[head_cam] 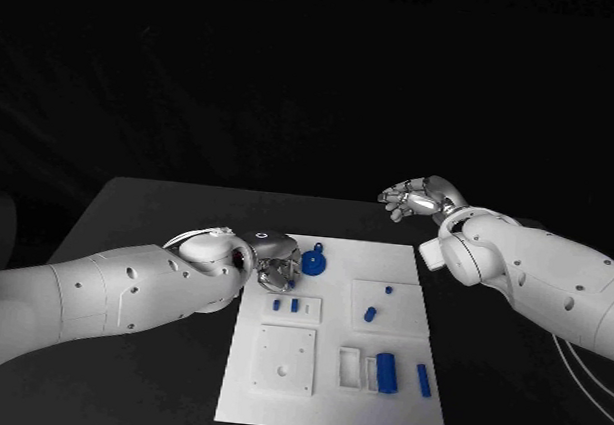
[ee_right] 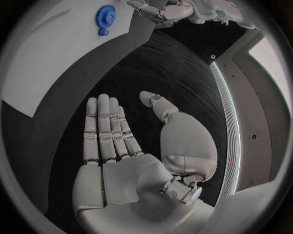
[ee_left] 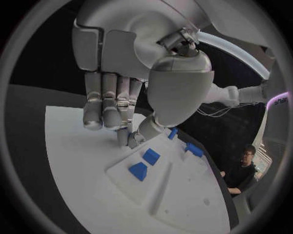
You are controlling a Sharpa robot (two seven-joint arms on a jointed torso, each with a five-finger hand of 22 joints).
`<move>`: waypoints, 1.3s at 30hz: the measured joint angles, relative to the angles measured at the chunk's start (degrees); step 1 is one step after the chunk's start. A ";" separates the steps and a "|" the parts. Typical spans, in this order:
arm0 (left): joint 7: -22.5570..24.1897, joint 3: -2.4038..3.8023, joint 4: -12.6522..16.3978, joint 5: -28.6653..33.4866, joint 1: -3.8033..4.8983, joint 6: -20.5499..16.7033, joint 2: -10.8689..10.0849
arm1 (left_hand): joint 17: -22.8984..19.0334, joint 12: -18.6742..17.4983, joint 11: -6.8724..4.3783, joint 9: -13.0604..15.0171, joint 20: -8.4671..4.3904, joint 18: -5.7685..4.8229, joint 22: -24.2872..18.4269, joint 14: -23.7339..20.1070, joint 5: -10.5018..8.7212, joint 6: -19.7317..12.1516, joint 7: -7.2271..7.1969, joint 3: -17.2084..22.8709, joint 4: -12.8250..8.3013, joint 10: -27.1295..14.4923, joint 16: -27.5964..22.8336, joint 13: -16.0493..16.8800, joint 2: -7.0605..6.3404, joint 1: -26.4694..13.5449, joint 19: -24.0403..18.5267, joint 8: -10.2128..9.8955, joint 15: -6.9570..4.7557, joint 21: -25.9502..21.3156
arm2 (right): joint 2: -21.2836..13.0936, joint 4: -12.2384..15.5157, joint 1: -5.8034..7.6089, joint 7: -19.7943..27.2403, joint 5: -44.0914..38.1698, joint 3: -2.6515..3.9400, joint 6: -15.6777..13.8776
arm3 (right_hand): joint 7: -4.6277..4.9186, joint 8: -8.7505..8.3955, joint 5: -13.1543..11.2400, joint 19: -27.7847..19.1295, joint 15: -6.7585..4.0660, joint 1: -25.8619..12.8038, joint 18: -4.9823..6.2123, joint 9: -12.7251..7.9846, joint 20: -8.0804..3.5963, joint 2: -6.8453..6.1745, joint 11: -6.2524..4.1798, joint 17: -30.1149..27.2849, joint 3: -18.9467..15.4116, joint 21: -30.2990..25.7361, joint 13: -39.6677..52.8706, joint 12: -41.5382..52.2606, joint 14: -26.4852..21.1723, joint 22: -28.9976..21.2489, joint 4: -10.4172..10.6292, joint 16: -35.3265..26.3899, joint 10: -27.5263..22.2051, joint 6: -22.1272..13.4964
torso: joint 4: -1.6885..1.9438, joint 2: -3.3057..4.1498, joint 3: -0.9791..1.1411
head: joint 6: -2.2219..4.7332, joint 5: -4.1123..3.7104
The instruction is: Assemble the parts on the task board
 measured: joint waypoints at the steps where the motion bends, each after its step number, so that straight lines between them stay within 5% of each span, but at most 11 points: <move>1: -0.02 0.00 0.01 0.01 0.00 0.03 0.03 | 0.00 0.00 0.00 0.01 0.00 0.00 0.00 0.00 0.00 0.00 0.00 0.00 0.00 0.00 0.00 0.00 0.00 0.00 0.00 0.00 0.00 0.00 | 0.00 0.02 0.00 0.00 0.00 0.00 0.00 | 0.00 0.00 0.00 0.00 0.00 0.00 0.00 0.00 0.00 0.00 0.00 0.00 0.00 0.00 0.00 0.00 0.00 0.00 0.00 0.00 0.00 0.00 | 0.01 0.00 0.00 | 0.00 0.00; 39: -0.88 -0.12 0.32 0.22 0.07 0.99 -0.18 | 0.26 -0.45 -0.31 -0.41 -0.17 0.02 0.43 -0.43 -1.01 -2.20 0.87 -0.16 0.16 1.73 0.63 1.18 -0.30 -0.31 -0.25 -1.91 -0.43 0.00 | -0.26 0.02 0.00 -0.02 0.00 0.00 0.00 | -0.08 0.00 0.00 0.00 0.00 0.00 0.01 -0.04 0.00 0.00 0.00 -0.05 0.00 0.00 -0.10 0.23 0.00 0.08 0.00 0.00 0.00 0.08 | 0.02 -0.01 -0.04 | -0.18 -0.02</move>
